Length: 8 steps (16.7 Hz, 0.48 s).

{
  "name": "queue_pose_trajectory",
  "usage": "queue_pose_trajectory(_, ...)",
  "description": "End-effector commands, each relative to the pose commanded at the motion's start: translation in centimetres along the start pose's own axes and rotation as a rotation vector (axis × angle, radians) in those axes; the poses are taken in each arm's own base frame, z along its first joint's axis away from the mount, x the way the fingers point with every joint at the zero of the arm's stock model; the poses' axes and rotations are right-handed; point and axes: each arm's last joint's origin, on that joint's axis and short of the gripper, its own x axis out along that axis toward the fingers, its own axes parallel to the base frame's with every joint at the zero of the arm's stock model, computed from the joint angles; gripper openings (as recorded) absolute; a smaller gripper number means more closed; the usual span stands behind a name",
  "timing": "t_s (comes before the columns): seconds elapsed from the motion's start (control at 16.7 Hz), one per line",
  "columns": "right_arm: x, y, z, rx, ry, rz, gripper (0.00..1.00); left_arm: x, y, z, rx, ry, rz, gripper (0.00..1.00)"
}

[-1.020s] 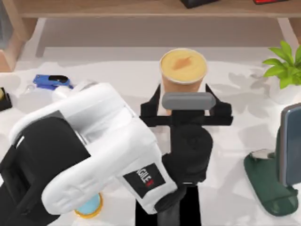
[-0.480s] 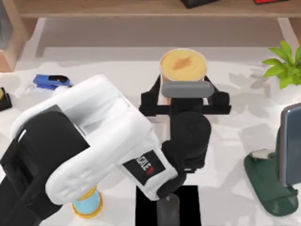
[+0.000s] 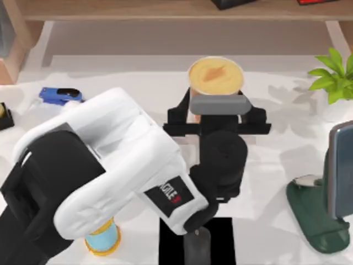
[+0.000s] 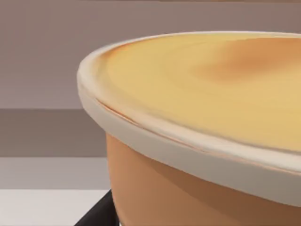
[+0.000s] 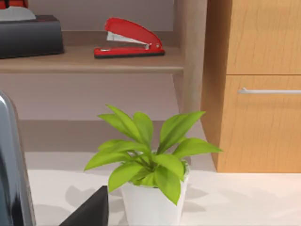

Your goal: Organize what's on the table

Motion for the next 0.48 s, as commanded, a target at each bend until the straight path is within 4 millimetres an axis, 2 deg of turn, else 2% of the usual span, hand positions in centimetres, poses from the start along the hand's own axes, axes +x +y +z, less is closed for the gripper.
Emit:
queue_pose_trajectory(0.24, 0.00, 0.00, 0.00, 0.000, 0.000, 0.000, 1.00, 0.00, 0.00, 0.00, 0.000, 0.000, 0.000, 0.02)
queue_pose_trajectory(0.48, 0.00, 0.00, 0.00, 0.000, 0.000, 0.000, 1.00, 0.00, 0.00, 0.00, 0.000, 0.000, 0.000, 0.00)
